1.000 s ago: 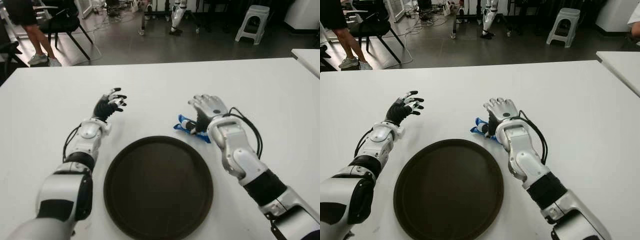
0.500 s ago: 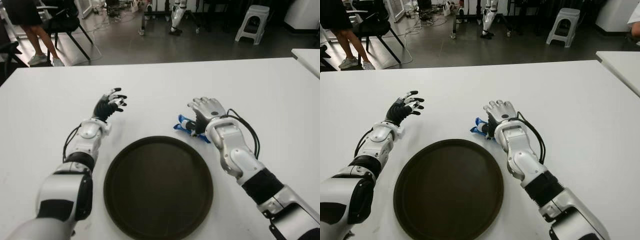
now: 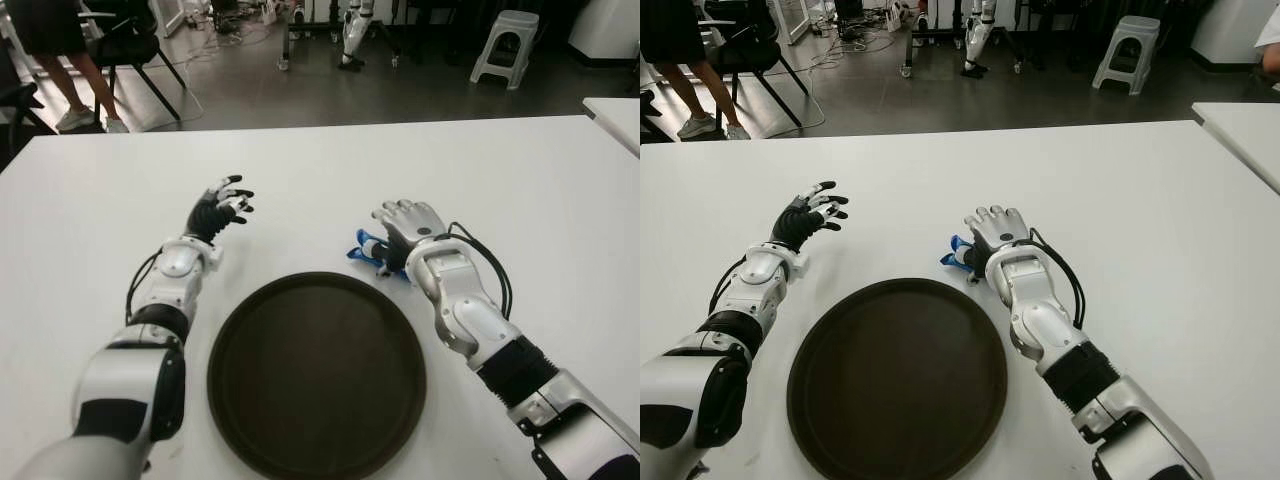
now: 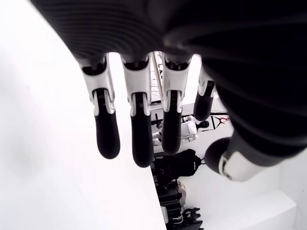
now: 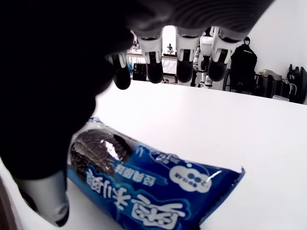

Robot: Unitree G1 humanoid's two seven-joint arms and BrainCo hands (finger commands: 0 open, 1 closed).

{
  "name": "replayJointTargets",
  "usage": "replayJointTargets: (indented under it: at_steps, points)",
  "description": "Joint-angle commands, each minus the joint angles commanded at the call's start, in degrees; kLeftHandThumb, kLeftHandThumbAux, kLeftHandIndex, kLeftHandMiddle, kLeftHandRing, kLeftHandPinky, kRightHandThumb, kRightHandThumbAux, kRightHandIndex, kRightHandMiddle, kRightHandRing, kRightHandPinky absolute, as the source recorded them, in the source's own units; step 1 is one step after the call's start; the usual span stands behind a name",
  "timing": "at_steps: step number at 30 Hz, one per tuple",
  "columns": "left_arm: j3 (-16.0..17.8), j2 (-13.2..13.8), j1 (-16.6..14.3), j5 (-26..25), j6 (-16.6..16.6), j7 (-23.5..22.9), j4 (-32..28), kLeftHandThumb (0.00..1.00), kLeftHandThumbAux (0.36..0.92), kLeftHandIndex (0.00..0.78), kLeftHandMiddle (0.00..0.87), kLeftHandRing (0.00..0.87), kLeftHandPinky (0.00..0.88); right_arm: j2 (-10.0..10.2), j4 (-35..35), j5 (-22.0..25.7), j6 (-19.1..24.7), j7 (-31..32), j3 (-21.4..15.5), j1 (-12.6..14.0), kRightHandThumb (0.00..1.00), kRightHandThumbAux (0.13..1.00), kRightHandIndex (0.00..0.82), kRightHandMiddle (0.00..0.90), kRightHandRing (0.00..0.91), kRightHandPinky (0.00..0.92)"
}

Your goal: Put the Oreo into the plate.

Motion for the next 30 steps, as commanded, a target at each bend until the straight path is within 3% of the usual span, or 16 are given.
replayJointTargets:
  at_steps: [12, 30]
  points:
    - [0.05, 0.02, -0.14, 0.08, 0.45, 0.57, -0.04, 0.186, 0.646, 0.168, 0.314, 0.359, 0.411, 0.28, 1.22, 0.97, -0.17, -0.83, 0.00, -0.39, 0.000, 0.739, 0.073, 0.088, 0.088, 0.104]
    - [-0.06, 0.27, 0.00, 0.32, -0.14, 0.31, -0.07, 0.183, 0.631, 0.164, 0.308, 0.351, 0.404, 0.82, 4.29, 2.00, 0.50, -1.32, 0.49, -1.85, 0.000, 0.727, 0.088, 0.109, 0.121, 0.152]
